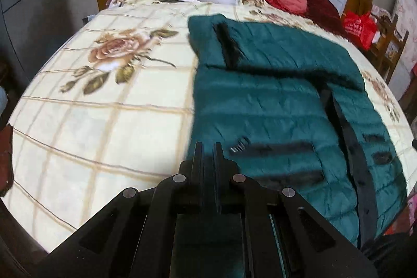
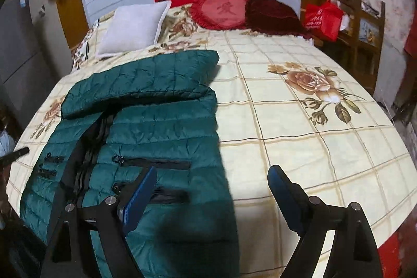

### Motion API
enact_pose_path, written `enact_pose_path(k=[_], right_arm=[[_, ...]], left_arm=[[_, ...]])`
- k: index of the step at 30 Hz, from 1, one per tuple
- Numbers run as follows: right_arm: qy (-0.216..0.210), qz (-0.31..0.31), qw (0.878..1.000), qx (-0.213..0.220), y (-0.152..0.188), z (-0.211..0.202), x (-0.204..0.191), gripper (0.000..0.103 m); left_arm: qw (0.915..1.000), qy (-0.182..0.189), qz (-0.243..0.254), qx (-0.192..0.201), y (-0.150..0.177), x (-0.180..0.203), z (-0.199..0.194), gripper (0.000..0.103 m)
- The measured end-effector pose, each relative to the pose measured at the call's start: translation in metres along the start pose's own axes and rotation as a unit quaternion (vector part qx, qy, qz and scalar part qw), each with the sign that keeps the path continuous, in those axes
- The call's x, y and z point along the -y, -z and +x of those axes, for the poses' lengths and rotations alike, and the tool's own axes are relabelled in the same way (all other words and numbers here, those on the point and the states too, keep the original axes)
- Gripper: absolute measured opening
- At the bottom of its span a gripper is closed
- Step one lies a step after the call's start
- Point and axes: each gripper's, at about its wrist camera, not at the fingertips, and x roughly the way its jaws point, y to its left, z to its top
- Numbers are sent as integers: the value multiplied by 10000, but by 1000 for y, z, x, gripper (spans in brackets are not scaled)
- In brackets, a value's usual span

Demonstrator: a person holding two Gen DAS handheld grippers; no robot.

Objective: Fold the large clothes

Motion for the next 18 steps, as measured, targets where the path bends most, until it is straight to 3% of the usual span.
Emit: enact_pose_path(k=[4, 7, 13, 18], right_arm=[[-115, -236, 9985, 475, 14, -3, -25, 85], [-100, -473, 9980, 402, 15, 7, -44, 85], [37, -526, 9978, 408, 14, 16, -56, 85], [95, -336, 9986, 397, 10, 23, -52, 85]], left_arm=[[9997, -255, -55, 20, 15, 12, 12, 5], [9991, -336, -269, -12, 20, 12, 21, 6], [9977, -651, -157, 65, 22, 23, 29, 6], [9978, -636, -168, 39, 22, 26, 32, 6]])
